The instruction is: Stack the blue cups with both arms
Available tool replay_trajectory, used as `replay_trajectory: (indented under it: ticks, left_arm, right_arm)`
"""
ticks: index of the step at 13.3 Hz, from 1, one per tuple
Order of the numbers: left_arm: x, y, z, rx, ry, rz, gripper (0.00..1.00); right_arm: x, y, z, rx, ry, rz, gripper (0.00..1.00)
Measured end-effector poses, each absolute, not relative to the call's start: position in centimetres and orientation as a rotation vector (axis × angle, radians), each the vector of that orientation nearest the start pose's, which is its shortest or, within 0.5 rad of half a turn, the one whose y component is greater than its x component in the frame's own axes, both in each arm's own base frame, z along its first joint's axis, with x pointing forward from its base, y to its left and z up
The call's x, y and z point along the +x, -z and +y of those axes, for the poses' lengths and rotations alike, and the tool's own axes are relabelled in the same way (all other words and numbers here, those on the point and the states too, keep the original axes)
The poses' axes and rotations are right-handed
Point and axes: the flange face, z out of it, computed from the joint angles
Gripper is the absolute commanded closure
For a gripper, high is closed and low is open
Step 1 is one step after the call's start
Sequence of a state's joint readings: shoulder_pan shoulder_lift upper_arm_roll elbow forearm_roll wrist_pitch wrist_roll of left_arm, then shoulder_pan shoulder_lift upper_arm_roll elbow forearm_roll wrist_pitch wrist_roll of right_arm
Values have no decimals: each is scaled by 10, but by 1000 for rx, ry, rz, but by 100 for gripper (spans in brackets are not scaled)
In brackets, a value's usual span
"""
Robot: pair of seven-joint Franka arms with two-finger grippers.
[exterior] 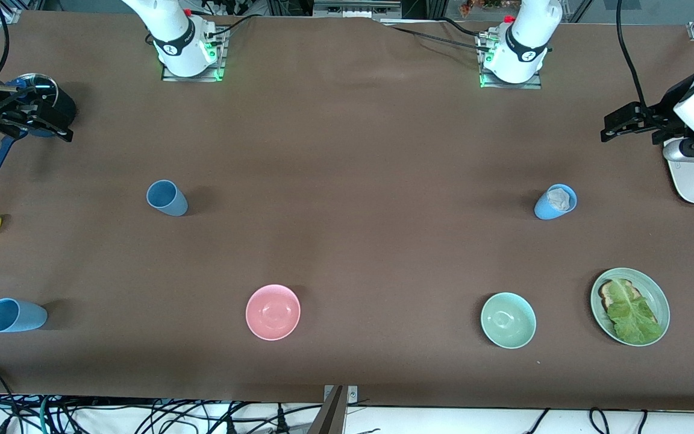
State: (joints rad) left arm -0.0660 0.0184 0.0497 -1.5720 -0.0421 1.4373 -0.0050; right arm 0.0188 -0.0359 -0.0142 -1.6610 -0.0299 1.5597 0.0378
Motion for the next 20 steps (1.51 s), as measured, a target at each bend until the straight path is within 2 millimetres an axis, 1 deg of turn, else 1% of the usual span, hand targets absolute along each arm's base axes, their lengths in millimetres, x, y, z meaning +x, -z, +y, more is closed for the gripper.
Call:
replay_trajectory:
  ticks: [11, 13, 16, 18, 20]
  left_arm:
    - [545, -601, -14, -3171, -252, 21, 0]
    - [552, -585, -15, -3165, -298, 21, 0]
    - [575, -555, -18, -3163, -286, 22, 0]
    - [585, -539, -28, -3158, -296, 47, 0]
    - [590, -528, -34, -3154, -319, 61, 0]
  right_arm:
    - [540, -601, -1, -3170, -103, 51, 0]
    - [540, -601, -1, -3170, -103, 51, 0]
    - [540, -601, -1, -3170, -103, 51, 0]
    - [540, -601, -1, -3170, -103, 51, 0]
    - [540, -601, -1, -3170, -103, 52, 0]
